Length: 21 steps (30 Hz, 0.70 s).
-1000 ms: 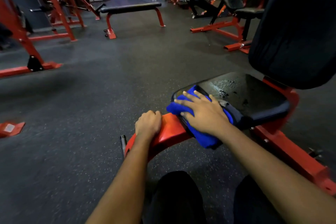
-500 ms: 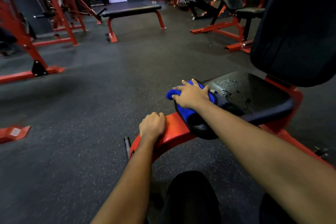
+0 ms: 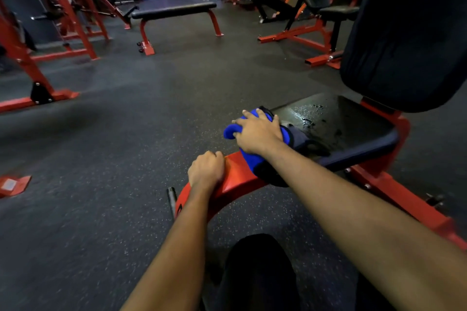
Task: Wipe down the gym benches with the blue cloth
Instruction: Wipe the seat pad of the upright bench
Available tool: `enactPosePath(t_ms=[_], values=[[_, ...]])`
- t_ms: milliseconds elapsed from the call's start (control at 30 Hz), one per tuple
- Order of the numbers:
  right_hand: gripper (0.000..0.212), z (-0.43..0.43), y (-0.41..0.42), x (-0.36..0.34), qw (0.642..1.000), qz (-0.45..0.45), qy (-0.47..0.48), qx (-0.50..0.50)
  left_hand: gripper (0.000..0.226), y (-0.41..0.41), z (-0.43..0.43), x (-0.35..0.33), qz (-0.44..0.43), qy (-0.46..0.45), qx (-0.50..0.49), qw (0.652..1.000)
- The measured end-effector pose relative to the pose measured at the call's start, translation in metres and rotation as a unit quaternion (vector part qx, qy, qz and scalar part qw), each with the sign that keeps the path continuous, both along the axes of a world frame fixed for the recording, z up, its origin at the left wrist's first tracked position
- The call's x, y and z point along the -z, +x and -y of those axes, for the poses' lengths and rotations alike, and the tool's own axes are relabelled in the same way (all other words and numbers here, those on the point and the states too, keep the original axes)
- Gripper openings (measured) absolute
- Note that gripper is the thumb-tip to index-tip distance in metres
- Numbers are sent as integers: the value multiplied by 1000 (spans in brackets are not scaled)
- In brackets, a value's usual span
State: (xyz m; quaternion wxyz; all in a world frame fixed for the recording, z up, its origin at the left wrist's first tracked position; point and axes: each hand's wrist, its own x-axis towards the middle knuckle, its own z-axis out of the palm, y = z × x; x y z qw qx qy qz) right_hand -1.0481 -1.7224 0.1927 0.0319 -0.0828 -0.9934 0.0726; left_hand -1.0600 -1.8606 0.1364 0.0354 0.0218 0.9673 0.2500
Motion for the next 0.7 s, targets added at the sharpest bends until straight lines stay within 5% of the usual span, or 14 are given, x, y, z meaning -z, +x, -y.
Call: enactPosePath(t_ms=[267, 467, 700], values=[[46, -37, 65, 17, 987, -152, -17, 51, 47, 5, 2, -4, -10, 5, 7, 1000], [46, -83, 70, 6, 970, -122, -62, 201, 48, 5, 1, -5, -13, 8, 3, 1000], [46, -86, 85, 10, 983, -118, -41, 137, 48, 6, 1, -6, -10, 5, -2, 1000]])
